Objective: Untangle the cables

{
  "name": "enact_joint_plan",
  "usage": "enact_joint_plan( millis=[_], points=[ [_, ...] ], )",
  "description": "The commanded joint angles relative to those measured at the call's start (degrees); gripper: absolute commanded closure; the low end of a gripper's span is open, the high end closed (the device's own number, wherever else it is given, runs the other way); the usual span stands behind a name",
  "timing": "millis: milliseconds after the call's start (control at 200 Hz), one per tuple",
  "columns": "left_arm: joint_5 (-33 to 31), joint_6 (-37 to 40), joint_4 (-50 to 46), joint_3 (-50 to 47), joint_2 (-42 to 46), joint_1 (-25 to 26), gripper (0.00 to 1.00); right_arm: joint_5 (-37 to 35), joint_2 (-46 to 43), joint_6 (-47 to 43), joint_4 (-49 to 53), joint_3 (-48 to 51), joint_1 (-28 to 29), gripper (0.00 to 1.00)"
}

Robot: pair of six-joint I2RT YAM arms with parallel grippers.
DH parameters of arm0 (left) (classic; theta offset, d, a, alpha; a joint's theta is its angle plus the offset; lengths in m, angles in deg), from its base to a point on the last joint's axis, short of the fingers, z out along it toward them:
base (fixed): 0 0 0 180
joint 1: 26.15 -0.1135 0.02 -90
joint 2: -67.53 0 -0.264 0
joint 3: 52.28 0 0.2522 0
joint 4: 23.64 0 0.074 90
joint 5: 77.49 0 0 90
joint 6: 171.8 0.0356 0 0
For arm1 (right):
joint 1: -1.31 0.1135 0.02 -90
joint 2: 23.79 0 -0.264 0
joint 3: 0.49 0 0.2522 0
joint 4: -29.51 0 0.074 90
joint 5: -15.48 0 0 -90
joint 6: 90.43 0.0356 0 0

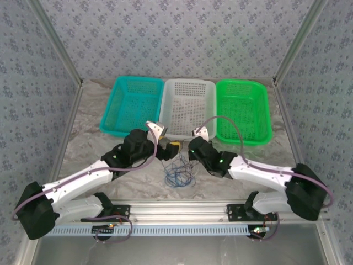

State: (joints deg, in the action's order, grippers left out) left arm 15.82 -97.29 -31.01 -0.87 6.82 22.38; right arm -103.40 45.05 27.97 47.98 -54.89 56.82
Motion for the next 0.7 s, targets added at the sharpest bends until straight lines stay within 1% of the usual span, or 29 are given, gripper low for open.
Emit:
enact_joint_plan(
  millis=[0,90,185,380,525,695],
  points=[
    [-0.5,2.2,0.4,1.1,0.5,0.4,0.09,-2.9,-4.2,-5.5,5.2,-1.7,1.4,1.0],
    [1.5,4.5,0.9,1.3,0.3,0.3,0.07,-1.4,-6.4,-7.5,7.9,-3.1,1.6,1.0],
    [5.9,6.7,1.6,1.6,-0.5,0.3,0.04,-1.2,-7.7,-8.6,9.6,-4.7,1.6,1.0],
    [13.2,6.1,5.1,2.5,-3.9,0.4,0.01,1.2,-8.9,-10.4,9.6,-7.1,1.6,1.0],
    [14.7,5.6,6.6,3.7,-7.0,0.4,0.02,2.7,-8.6,-10.5,8.8,-7.5,1.7,1.0],
    [16.2,5.6,8.2,4.8,-10.4,0.4,0.07,3.6,-9.1,-9.9,8.2,-7.4,1.7,1.0]
  ],
)
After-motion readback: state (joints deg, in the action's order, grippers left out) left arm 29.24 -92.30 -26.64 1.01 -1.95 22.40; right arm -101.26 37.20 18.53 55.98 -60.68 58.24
